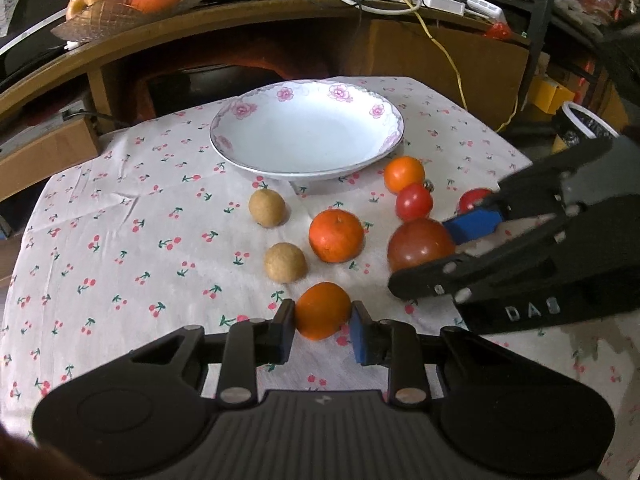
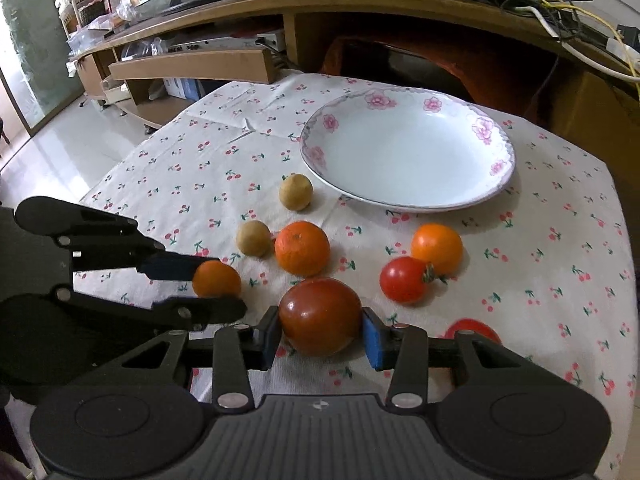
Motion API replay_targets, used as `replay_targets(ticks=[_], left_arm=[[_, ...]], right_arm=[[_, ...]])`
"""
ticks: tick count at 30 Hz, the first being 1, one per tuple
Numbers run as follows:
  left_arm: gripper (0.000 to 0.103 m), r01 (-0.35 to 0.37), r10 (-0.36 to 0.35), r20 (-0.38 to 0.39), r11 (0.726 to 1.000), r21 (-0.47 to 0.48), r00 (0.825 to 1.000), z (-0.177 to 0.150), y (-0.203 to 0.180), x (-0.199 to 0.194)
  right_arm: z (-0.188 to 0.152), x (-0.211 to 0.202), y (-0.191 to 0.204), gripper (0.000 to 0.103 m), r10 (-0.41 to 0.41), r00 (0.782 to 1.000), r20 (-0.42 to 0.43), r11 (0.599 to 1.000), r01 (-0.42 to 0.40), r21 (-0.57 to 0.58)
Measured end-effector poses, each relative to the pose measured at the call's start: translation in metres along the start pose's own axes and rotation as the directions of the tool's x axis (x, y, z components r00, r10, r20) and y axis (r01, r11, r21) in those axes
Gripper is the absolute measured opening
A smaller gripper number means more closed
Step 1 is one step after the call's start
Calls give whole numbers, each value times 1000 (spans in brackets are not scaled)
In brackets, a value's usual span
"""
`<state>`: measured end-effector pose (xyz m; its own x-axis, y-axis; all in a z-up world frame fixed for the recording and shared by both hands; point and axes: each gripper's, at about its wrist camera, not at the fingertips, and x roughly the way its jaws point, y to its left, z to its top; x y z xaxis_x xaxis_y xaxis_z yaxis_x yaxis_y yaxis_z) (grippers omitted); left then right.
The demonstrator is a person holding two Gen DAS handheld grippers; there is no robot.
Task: Organize fruits
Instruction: 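Close the left gripper on the small orange while the right gripper grasps the dark tomato, then carry both fruits over the white bowl and open both grippers to drop them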
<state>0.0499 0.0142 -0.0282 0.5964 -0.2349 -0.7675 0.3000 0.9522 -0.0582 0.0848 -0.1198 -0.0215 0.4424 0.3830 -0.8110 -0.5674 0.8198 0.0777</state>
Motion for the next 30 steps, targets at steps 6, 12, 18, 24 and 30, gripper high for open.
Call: replay_targets(ticks=[6, 12, 18, 24, 30], left_arm=[[33, -13, 14, 26, 999, -45, 1000, 27, 1, -11], [33, -25, 27, 55, 998, -50, 998, 63, 10, 3], [33, -46, 49, 47, 997, -55, 998, 88, 17, 35], [33, -78, 78, 22, 996, -39, 997, 96, 17, 57], [32, -94, 95, 16, 995, -34, 995, 97, 18, 64]], right_arm=[[13, -22, -8, 41, -15, 998, 62, 999, 12, 42], [44, -14, -29, 41, -63, 993, 95, 995, 55, 85], [65, 7, -51, 41, -109, 990, 95, 991, 100, 92], [70, 25, -62, 41, -134, 987, 88, 989, 128, 71], [75, 33, -67, 42, -130, 988, 85, 990, 125, 64]])
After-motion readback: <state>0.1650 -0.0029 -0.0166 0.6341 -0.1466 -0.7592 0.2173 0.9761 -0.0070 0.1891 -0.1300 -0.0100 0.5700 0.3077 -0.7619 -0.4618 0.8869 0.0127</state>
